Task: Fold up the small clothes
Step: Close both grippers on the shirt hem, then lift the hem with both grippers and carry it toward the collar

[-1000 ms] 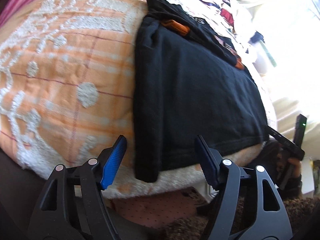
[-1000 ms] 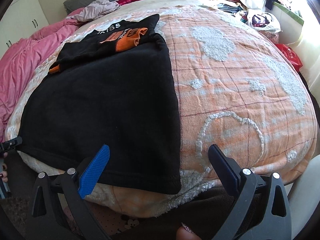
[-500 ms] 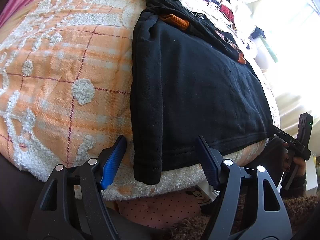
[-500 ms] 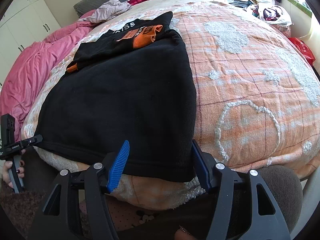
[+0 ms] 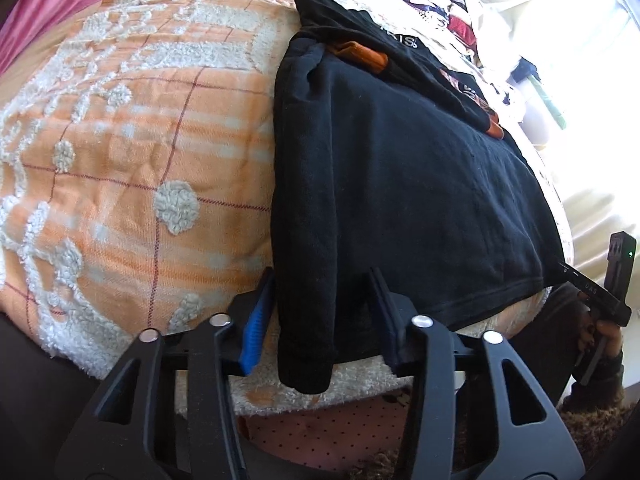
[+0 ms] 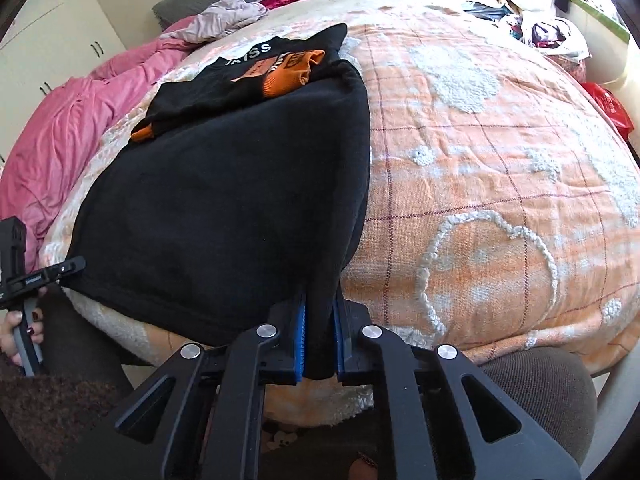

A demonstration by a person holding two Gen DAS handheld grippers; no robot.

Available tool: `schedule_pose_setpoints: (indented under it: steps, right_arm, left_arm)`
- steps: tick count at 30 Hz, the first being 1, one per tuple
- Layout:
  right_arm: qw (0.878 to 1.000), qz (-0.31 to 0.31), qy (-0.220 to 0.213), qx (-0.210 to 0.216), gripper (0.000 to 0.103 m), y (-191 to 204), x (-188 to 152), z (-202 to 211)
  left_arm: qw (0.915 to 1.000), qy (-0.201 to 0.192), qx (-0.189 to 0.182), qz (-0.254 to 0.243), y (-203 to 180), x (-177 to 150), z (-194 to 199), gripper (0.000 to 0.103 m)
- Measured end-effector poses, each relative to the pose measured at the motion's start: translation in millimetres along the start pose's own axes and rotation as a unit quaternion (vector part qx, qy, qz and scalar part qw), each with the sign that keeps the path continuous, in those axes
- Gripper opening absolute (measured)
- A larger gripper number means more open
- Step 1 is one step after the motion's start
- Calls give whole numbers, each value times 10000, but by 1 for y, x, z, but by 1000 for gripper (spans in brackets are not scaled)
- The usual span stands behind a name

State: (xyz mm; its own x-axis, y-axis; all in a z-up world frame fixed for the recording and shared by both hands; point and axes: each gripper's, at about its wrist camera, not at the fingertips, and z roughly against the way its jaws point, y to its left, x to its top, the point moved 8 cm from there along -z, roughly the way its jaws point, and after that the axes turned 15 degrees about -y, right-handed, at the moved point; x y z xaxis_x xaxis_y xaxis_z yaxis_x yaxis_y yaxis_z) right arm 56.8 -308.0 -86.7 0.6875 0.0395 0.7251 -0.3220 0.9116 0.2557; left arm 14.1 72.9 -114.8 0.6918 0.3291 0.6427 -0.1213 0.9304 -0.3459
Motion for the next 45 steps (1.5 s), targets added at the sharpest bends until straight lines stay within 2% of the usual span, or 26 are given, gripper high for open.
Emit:
schedule_pose_setpoints:
  steps: [4,6,13,18,27,40,45]
  right_arm:
    - [9987,-220,-366,272,8,3,13,13]
    - [9973,-302,-548,384,8,5,22,21]
    - [9923,-413,-998,606,7,8,54,41]
    - [9897,-339,-1229,654,7,13,72,48]
    - [9848,-279,-1604,597,7,13,102,51]
    - [9766,-205,-2096,440,7,16,143,44]
    - [9747,-283,-2182,395,7,11,158,37]
  left_arm:
    - [10000,-14,7,86,2,2,2,22]
    - [9996,-2,-103,279,6,4,5,12]
    - [9976,-221,-415,517,1,18,22,3]
    - [9948,-538,-600,631,-2,40,38,3]
    - [9905,-1005,-648,673,-5,85,48,3]
    - [9860,-1374,-676,663,-7,141,41,3]
    - [9853,-1520,-526,582,-5,162,35,3]
